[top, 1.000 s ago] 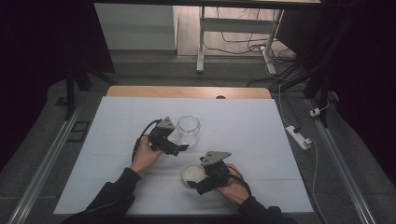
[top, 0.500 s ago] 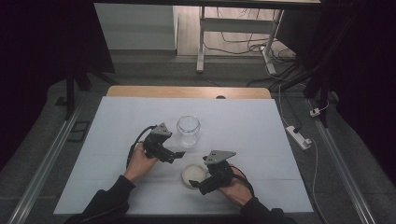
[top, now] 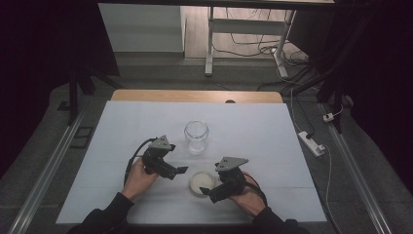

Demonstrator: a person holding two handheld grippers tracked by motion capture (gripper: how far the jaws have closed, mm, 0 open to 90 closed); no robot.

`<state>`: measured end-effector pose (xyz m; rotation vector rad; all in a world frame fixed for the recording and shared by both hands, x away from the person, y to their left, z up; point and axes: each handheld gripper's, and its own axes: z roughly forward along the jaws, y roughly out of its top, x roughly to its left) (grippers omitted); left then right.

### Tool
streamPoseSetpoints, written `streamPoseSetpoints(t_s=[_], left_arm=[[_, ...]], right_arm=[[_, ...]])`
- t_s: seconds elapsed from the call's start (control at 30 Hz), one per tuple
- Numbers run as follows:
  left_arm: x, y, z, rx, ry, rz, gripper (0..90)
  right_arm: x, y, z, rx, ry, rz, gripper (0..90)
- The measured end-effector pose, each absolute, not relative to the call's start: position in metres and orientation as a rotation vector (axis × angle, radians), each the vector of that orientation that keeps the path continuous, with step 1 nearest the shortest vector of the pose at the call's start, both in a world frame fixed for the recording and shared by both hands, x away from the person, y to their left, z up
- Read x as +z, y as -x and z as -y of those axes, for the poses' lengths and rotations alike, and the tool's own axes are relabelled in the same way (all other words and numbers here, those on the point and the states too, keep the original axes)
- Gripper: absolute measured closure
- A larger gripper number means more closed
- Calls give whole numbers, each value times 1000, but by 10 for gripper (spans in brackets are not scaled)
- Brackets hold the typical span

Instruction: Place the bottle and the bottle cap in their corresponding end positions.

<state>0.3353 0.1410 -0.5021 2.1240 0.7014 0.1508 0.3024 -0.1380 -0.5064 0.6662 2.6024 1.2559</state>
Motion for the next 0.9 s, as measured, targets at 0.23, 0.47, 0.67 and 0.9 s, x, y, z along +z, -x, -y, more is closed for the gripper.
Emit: streamPoseSetpoints(t_s=[0.23, 0.47, 0.67, 0.9], left_arm=[[-501, -321, -146, 129, -2121, -709, 0], [-501, -303, -154, 129, -2128, -725, 0], [-502, -290, -162, 113, -2140, -745, 0], [-506, -278, -173, 109, -2165, -792, 0]], right_arm=[[-504, -300, 143, 1254, -697, -2589, 0], [-500, -296, 149, 1241, -733, -2583, 0], [-497, -293, 161, 1230, -764, -2563, 0], [-495, -288, 181, 1210, -831, -2532, 0]])
